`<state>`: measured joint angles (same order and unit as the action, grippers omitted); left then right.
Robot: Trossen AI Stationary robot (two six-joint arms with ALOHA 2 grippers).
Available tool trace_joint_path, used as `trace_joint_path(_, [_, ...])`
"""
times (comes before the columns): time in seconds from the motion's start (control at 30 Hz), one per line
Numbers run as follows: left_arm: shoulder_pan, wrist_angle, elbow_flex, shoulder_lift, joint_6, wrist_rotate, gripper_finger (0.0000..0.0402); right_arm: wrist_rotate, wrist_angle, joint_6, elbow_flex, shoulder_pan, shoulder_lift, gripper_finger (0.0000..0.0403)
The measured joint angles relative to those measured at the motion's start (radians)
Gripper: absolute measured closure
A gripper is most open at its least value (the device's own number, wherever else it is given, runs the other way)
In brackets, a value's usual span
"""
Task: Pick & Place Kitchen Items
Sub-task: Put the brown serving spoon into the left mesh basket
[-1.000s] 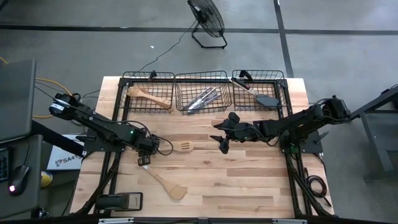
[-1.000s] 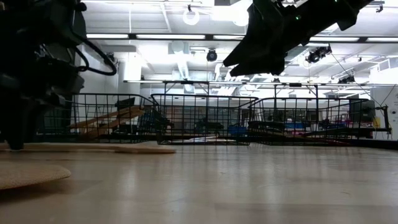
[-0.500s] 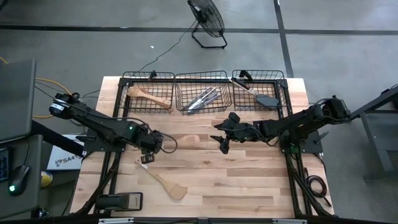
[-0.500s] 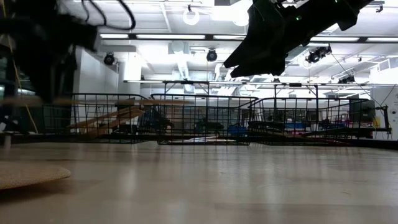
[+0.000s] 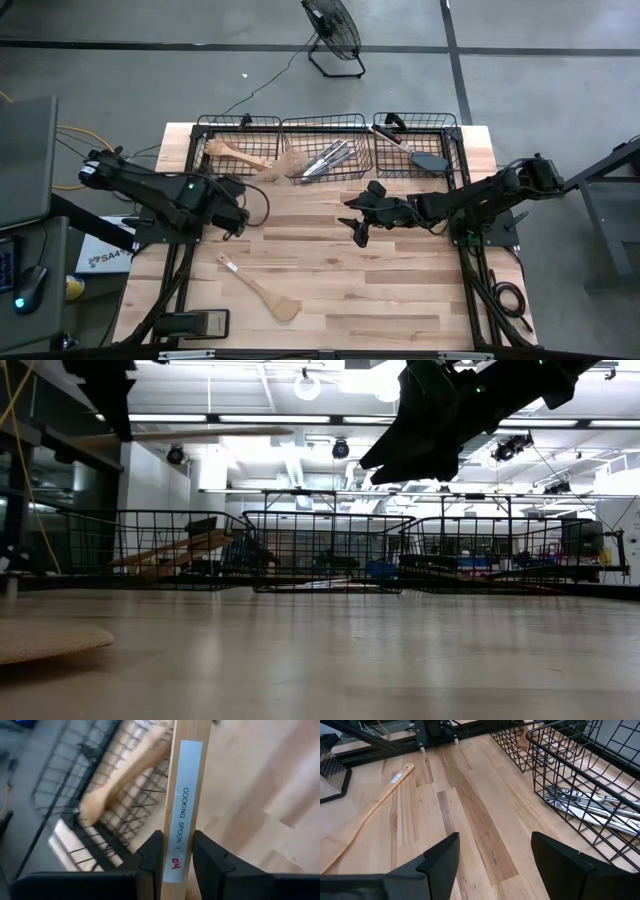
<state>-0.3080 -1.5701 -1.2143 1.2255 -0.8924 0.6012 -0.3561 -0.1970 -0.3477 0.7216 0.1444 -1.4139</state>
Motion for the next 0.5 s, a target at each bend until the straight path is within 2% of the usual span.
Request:
trace_joint_path(0.2, [0.075, -0.003, -0.001, -0.002, -0.055, 0.077, 0.0327, 0.000, 0.000, 0.000, 0.000, 0.000, 0.000, 0.0164])
trace_joint_path(0.33, [0.166, 0.001, 0.000, 0.003, -0.062, 0.141, 0.0327, 0.000, 0.000, 0.000, 0.000, 0.000, 0.000, 0.0164])
trace_joint_path(0.5, [0.305, 0.003, 0.000, 0.016, -0.024, 0.162, 0.0327, 0.000, 0.000, 0.000, 0.000, 0.000, 0.000, 0.0164])
